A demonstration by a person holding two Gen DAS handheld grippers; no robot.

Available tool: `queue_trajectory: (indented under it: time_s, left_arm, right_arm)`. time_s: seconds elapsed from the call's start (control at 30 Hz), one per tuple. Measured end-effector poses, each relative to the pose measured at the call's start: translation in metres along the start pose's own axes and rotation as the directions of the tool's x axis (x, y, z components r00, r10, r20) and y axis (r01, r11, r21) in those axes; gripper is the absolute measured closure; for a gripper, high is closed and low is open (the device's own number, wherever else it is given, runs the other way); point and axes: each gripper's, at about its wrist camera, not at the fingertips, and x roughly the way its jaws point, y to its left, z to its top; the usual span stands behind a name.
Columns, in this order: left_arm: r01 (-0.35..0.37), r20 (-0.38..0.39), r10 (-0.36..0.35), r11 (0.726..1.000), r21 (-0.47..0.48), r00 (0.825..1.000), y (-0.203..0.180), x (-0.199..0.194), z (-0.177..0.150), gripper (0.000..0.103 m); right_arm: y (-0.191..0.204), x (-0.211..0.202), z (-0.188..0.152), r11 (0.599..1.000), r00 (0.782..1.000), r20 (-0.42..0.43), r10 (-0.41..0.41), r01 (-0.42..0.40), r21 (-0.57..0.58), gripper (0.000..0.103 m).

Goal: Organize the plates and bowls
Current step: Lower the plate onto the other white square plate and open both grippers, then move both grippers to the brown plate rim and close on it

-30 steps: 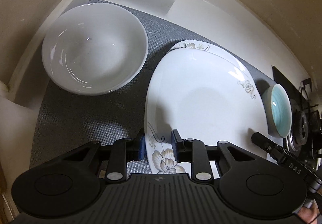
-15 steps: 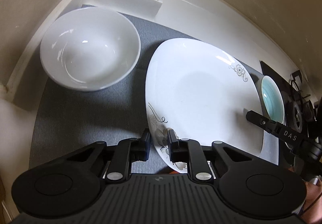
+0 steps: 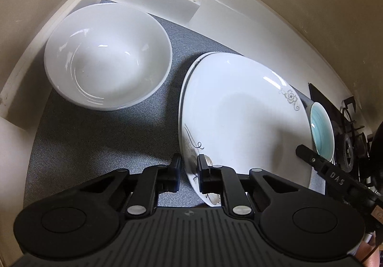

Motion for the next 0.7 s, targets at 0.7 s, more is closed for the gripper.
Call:
queue_trajectory:
  time_s: [0.7]
  left_arm:
    - [0.009,0.027,-0.012,0.996,0.083,1.000,-0.002,-0.009,-0.002,0.092]
  right_arm:
    - [-0.008,-0.003,-0.014,0.998,0.997,-0.034,0.062,-0.061,0.028,0.090]
